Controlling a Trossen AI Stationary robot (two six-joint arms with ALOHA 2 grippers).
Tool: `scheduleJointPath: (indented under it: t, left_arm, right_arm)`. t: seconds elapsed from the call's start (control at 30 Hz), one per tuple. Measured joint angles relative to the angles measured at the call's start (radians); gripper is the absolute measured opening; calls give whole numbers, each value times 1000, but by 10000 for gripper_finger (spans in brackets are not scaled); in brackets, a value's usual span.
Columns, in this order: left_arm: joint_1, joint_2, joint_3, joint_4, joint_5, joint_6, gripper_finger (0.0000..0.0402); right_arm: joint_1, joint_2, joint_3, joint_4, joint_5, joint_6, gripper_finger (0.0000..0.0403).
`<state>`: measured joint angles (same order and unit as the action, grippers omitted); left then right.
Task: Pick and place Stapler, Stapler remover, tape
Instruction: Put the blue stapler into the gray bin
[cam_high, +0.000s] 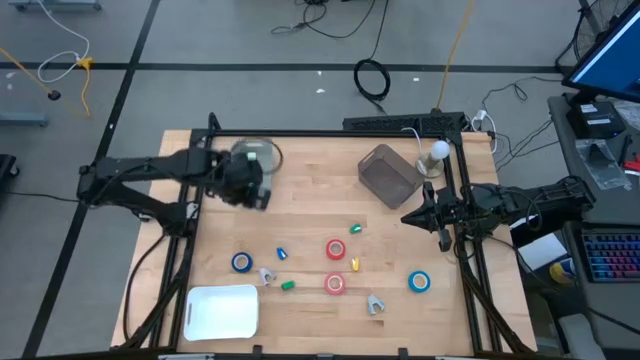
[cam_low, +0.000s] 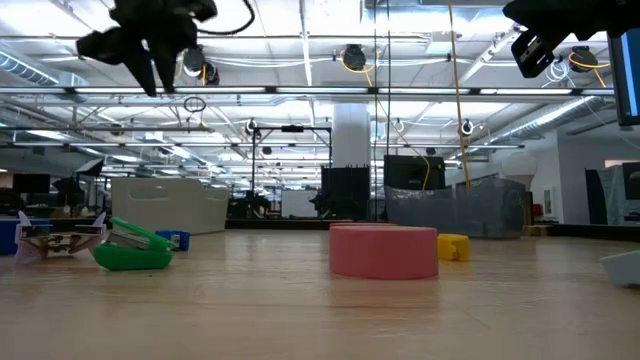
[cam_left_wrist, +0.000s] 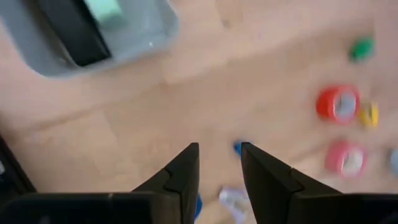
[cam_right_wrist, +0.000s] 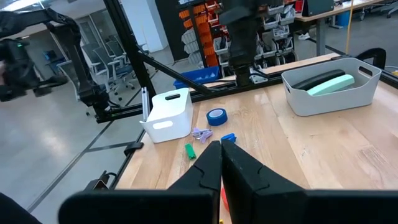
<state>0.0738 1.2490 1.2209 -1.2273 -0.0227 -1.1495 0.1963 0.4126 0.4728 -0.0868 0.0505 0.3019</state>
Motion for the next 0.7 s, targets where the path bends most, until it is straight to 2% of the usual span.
scheduleJointPath:
  t: [0.2, 0.37, 0.57, 0.7]
  left_arm:
    - [-209, 23, 0, 1, 0, 7, 119]
    - [-334, 57, -1, 5, -3, 37, 120]
    - [-417, 115, -1, 52, -27, -6, 120]
    - [-446, 169, -1, 139, -75, 33, 120]
  right_arm:
    - [0, 0, 0, 0, 0, 0, 4]
    - [0, 0, 0, 0, 0, 0, 4]
    - [0, 0, 0, 0, 0, 0, 4]
    - [0, 0, 0, 0, 0, 0, 4]
